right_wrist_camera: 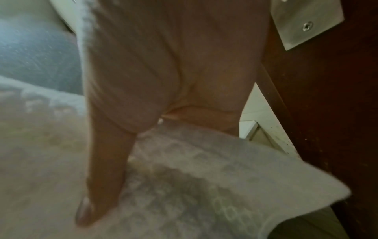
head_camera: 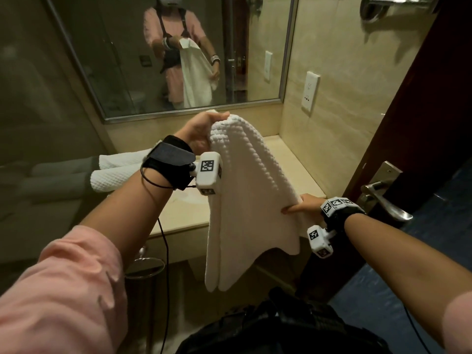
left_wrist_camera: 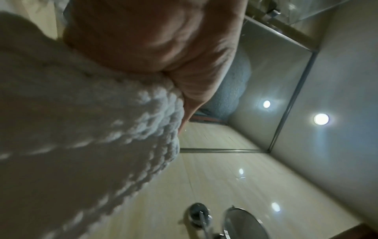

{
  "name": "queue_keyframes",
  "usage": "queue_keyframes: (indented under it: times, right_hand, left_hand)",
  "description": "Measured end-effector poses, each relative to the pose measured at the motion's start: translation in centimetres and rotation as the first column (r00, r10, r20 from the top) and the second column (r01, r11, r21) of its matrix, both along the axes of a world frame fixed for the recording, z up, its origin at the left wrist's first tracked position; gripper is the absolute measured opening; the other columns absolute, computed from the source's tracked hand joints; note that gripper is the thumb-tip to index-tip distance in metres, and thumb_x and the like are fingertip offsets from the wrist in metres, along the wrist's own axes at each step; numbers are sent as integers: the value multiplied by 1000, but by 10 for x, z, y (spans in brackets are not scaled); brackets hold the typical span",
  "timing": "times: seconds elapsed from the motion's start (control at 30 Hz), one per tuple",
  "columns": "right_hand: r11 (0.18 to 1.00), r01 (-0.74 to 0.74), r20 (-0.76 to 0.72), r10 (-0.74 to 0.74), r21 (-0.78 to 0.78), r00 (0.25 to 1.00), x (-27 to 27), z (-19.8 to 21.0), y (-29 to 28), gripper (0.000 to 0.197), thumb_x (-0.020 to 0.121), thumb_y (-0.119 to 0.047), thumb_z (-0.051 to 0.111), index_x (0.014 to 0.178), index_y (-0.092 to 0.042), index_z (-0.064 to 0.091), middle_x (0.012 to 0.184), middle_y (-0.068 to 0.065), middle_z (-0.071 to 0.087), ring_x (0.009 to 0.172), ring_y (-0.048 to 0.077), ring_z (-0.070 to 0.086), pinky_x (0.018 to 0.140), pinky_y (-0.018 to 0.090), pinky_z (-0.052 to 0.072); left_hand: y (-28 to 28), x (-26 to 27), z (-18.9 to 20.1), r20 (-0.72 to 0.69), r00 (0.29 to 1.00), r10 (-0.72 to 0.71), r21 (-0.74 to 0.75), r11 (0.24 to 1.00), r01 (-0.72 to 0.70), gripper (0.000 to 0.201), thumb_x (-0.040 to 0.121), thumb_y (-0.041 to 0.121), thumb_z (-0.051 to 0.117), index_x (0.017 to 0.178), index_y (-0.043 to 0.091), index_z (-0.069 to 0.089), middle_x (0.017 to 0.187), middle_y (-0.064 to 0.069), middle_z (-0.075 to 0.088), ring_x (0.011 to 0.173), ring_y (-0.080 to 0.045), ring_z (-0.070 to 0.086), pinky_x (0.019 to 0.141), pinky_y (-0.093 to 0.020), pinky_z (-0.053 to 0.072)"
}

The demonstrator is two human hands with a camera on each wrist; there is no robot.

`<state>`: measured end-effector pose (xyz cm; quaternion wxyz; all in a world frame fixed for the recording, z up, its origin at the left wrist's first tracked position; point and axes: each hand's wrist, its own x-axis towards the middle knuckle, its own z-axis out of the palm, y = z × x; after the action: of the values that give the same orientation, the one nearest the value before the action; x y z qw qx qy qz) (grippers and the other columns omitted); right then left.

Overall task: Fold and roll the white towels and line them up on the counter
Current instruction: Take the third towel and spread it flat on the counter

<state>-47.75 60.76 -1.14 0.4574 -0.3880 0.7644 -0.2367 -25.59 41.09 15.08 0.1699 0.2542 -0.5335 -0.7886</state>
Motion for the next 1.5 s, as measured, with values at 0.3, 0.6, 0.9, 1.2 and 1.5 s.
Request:
queue_keyframes:
  times: [0.3, 0.6, 0.9, 1.2, 1.5]
  right_hand:
    - [999, 26, -260, -34, -33, 965, -12, 17, 23, 39, 83, -51, 66, 63, -20, 53, 58, -6, 53, 56, 12, 47, 55, 22, 35]
    - [996, -69, -254, 82, 60, 964, -44, 94, 35, 35, 69, -31, 81, 94, -7, 73, 89, 9, 74, 78, 20, 68, 71, 30, 54]
    - [967, 148, -717, 49, 209, 695, -55, 129, 30, 57, 72, -66, 68, 59, -10, 60, 53, 5, 57, 52, 20, 49, 52, 25, 34]
    - [971, 241, -650, -186, -5, 737, -56, 128, 11, 29, 84, -24, 73, 92, 3, 70, 89, 18, 66, 79, 26, 59, 68, 28, 42]
    - [915, 378, -774, -341, -141, 534, -40, 127, 3, 23, 91, -3, 51, 107, 10, 61, 109, 25, 61, 107, 40, 58, 79, 38, 46]
  left_hand:
    - [-23, 48, -22, 118, 980, 161, 22, 986, -164, 27, 95, 24, 43, 76, 11, 55, 61, -4, 67, 54, -19, 65, 57, -24, 55]
    - [-44, 80, -47, 115, 973, 202, -159, 970, -182, 23, 96, 20, 46, 84, 6, 59, 61, -3, 69, 52, -13, 67, 52, -20, 55]
    - [-52, 96, -71, -27, 976, 217, -253, 943, -217, 24, 93, 24, 57, 108, 6, 60, 90, -9, 68, 74, -16, 69, 68, -26, 57]
    - [-57, 78, -72, -187, 896, 403, -302, 844, -442, 17, 90, 23, 65, 98, 9, 65, 80, -3, 70, 68, -12, 68, 67, -25, 56]
    - [-62, 65, -80, -184, 876, 446, -117, 875, -470, 8, 93, 19, 59, 87, 18, 65, 74, 3, 70, 68, -8, 66, 66, -20, 54]
